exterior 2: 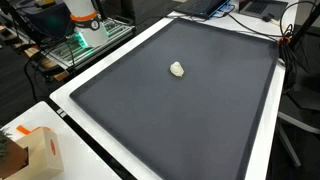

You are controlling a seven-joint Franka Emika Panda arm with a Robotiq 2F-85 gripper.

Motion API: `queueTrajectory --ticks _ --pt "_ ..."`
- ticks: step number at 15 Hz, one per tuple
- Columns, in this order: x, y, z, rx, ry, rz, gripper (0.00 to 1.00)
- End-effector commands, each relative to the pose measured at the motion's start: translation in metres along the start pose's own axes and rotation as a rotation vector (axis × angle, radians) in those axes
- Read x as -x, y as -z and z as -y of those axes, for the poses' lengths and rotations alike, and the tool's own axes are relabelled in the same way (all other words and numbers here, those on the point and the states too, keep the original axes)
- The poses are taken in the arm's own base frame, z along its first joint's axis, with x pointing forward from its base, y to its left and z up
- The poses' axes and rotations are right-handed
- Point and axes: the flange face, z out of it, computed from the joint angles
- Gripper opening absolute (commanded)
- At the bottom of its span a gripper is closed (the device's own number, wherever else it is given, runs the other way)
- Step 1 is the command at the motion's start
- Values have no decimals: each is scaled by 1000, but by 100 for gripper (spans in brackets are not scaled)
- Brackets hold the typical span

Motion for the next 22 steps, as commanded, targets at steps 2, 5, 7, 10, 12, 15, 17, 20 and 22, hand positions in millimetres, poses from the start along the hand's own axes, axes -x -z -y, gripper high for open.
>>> queueTrajectory --ticks 2,5,7,10,12,15,17,20,22 --pt "0 0 0 0 0 1 100" --pt "-23 -26 -26 -4 -122 58 100" --pt "-41 -54 -55 2 -234 82 100" --pt "-64 -105 -99 -38 -379 127 100" --pt "-77 -139 -122 -67 -476 159 100" --pt "-89 -187 -149 -113 -620 214 100" --pt "-94 -215 -163 -142 -720 245 100" --pt "-100 -251 -180 -170 -874 276 100" --pt "-102 -272 -189 -182 -977 296 100"
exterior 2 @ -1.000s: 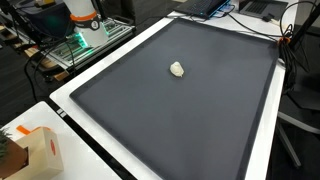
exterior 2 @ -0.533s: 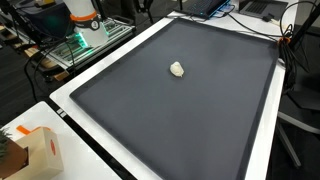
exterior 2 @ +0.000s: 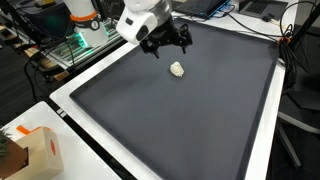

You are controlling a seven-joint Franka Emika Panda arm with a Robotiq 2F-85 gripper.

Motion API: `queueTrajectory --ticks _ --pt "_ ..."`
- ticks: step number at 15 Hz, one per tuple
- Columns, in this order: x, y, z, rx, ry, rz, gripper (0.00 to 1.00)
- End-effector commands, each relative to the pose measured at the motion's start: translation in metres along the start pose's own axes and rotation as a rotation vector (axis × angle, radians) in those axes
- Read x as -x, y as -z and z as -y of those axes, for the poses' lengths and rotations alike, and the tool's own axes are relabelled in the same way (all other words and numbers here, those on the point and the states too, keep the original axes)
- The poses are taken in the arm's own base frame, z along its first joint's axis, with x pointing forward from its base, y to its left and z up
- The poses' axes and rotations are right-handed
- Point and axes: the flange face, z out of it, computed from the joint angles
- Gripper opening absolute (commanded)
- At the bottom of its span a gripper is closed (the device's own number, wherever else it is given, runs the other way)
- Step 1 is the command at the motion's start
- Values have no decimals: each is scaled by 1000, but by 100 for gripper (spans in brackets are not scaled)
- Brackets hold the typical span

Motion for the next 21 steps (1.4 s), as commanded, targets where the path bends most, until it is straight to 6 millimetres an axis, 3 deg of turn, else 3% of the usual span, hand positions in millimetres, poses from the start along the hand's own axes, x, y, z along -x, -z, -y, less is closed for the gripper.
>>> queueTrajectory --ticks 1,6,12,18,21 --pt "-29 -27 -4 -45 -191 33 100" --pt "-46 -63 -10 -13 -223 70 100" --pt "-55 -88 -5 90 -162 80 100" --pt "-53 -96 22 269 -14 46 100" --pt "-42 -97 49 352 96 22 100"
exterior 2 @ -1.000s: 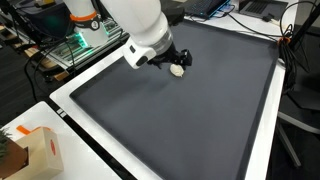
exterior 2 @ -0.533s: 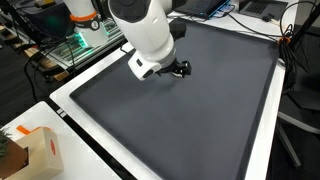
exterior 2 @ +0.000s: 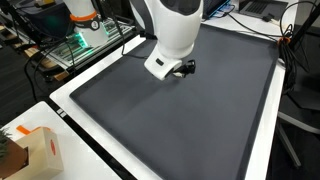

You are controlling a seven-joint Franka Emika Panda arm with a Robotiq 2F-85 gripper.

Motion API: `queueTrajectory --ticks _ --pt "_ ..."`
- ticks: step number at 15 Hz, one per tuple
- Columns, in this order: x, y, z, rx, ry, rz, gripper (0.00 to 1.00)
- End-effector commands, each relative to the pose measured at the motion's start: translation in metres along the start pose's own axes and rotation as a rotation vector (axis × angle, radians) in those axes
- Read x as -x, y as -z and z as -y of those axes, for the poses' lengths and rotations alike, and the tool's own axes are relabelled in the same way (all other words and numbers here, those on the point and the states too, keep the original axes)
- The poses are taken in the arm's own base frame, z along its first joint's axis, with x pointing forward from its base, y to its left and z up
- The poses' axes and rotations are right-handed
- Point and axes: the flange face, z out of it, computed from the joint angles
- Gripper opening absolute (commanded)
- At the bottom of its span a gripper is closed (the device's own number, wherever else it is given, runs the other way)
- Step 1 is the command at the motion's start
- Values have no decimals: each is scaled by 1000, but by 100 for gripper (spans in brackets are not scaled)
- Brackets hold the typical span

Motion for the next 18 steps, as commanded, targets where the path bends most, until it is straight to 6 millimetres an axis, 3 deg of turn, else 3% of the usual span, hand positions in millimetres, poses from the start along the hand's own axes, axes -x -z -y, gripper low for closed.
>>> queueTrajectory --ticks 1,6,10,14,18 --pt "9 4 32 114 103 -42 100" --pt "49 3 79 296 308 -155 100" --pt "89 -12 107 423 482 -239 100" --pt "116 -21 125 552 637 -346 100" --pt "130 -22 134 647 761 -439 100"
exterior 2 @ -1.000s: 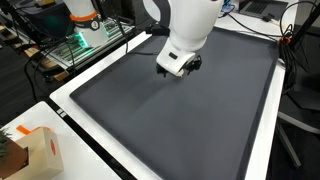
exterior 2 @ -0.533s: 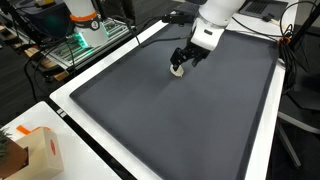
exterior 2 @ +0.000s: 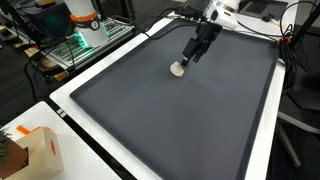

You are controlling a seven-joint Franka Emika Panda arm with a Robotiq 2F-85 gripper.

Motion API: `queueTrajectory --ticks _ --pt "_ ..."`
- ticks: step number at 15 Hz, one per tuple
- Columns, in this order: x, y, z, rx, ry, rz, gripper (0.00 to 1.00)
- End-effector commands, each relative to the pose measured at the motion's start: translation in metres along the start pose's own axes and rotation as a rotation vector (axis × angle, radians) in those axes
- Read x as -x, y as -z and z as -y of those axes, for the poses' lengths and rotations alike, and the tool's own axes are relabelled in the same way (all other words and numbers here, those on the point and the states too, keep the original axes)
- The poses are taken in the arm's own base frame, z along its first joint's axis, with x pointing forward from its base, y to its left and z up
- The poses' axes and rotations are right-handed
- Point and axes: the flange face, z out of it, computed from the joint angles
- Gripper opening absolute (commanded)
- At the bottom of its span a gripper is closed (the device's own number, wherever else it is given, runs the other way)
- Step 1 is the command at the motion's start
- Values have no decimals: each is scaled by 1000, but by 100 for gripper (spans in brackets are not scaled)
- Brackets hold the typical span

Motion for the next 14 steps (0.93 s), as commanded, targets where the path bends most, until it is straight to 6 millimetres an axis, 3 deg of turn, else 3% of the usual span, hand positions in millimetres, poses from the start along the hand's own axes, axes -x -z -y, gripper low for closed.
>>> queueTrajectory --ticks 1,10,14 --pt "6 1 6 61 100 -66 100" --pt "-1 7 10 57 91 -66 100" --pt "15 6 34 11 194 -146 100"
